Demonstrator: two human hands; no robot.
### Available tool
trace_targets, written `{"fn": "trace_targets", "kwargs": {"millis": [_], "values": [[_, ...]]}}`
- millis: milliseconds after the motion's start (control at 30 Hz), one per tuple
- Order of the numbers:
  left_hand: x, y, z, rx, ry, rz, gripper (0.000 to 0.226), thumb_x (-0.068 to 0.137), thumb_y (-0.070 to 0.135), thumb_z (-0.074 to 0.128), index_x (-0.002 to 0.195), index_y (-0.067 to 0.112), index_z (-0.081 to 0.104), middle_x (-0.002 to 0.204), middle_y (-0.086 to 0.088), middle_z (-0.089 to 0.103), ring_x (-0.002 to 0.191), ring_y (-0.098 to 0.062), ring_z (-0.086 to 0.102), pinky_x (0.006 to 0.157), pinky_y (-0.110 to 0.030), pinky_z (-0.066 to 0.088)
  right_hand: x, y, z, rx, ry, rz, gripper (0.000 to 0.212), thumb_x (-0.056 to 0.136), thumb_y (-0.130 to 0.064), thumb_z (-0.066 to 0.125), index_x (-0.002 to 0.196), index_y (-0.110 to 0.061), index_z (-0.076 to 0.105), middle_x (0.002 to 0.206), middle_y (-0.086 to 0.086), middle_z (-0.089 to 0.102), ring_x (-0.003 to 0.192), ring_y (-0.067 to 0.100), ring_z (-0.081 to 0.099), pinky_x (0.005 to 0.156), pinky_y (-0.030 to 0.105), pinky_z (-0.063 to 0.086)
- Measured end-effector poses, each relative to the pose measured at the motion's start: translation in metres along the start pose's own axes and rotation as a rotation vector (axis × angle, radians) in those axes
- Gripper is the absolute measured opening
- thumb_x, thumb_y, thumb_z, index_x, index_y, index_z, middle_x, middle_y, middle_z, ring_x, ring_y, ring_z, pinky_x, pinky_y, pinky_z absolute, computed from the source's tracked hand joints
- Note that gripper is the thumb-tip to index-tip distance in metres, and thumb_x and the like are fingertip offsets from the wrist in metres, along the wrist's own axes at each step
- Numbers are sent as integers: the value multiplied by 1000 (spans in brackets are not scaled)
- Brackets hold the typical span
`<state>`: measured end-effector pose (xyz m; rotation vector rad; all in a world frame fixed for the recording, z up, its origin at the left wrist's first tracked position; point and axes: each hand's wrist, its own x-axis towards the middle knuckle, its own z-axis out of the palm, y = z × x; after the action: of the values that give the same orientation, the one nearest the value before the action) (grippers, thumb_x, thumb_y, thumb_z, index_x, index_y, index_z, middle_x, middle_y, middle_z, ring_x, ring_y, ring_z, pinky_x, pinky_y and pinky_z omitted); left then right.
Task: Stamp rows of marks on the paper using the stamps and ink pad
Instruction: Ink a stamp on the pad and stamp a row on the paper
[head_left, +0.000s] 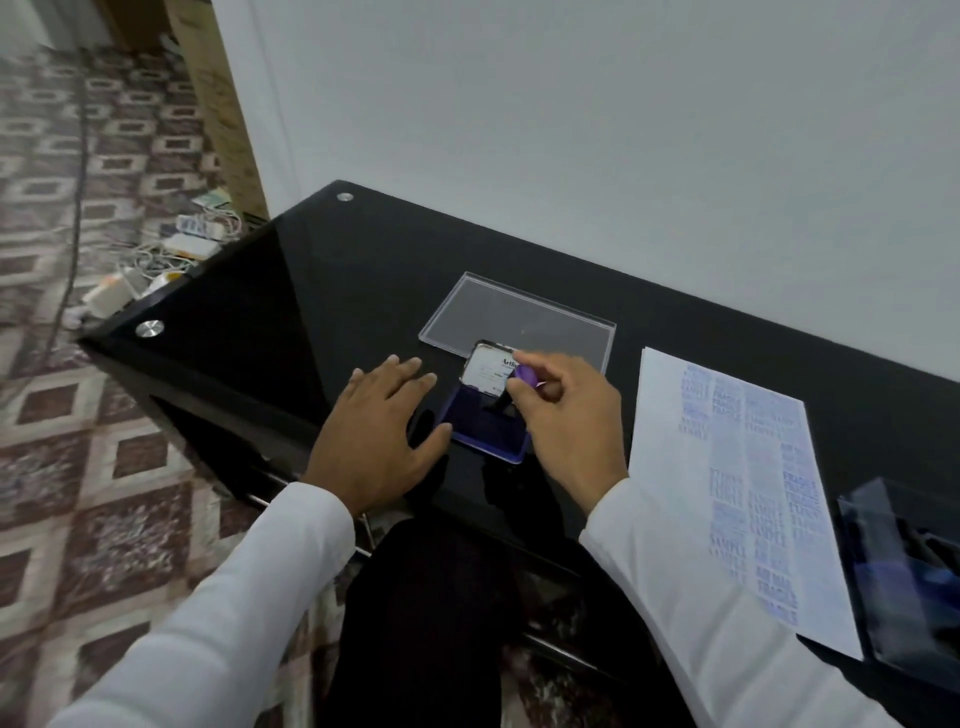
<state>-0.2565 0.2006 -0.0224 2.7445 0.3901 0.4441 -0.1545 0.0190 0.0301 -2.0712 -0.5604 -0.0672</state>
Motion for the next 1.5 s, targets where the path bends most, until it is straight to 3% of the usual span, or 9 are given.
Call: {"fn": "trace_targets", "kwargs": {"millis": [300, 533, 700, 900, 1167, 1333, 1500], "values": [[0, -11, 15, 62, -69, -34, 75, 87, 67, 39, 150, 28, 42, 162, 1, 31, 153, -20, 15, 125, -49, 8, -3, -4, 8, -145, -52, -68, 26, 90, -23, 71, 116, -22, 71, 115, -3, 66, 100, 14, 64, 91, 39, 57], [-2, -12, 21, 84, -55, -44, 71, 88, 69, 37, 148, 31, 45, 161, 4, 32, 153, -16, 17, 125, -48, 6, -2, -5, 13, -268, -143, -142, 29, 93, -24, 68, 121, -20, 69, 118, -1, 64, 105, 13, 61, 97, 29, 51], [-3, -14, 26, 102, -24, -45, 69, 90, 69, 35, 146, 32, 48, 160, 4, 36, 152, -17, 21, 125, -46, 7, 1, -5, 15, -361, -175, -195, 29, 94, -24, 67, 122, -18, 69, 115, -1, 64, 104, 13, 59, 90, 17, 39], [-4, -11, 26, 102, 5, -43, 70, 89, 69, 31, 144, 30, 51, 158, 3, 39, 151, -17, 25, 125, -49, 12, 6, -6, 12, -374, -199, -191, 30, 94, -27, 67, 122, -19, 69, 117, -1, 65, 105, 14, 60, 95, 24, 45], [-5, -12, 29, 95, 22, -41, 68, 89, 67, 33, 142, 29, 54, 156, 2, 42, 150, -18, 26, 124, -50, 15, 10, -6, 9, -341, -225, -197, 20, 86, -24, 74, 106, -18, 73, 102, -3, 66, 92, 11, 59, 87, 30, 54], [-5, -12, 28, 99, 28, -35, 67, 90, 67, 34, 141, 28, 54, 156, 2, 42, 150, -18, 27, 124, -50, 16, 13, -3, 13, -311, -208, -172, 27, 90, -25, 71, 117, -19, 73, 112, -1, 67, 98, 14, 62, 95, 38, 52], [-5, -12, 29, 103, 22, -35, 66, 91, 66, 34, 142, 29, 54, 156, 2, 42, 150, -18, 26, 124, -49, 14, 15, -3, 14, -335, -219, -164, 31, 93, -28, 68, 123, -20, 70, 118, 0, 66, 105, 15, 61, 98, 37, 51]]}}
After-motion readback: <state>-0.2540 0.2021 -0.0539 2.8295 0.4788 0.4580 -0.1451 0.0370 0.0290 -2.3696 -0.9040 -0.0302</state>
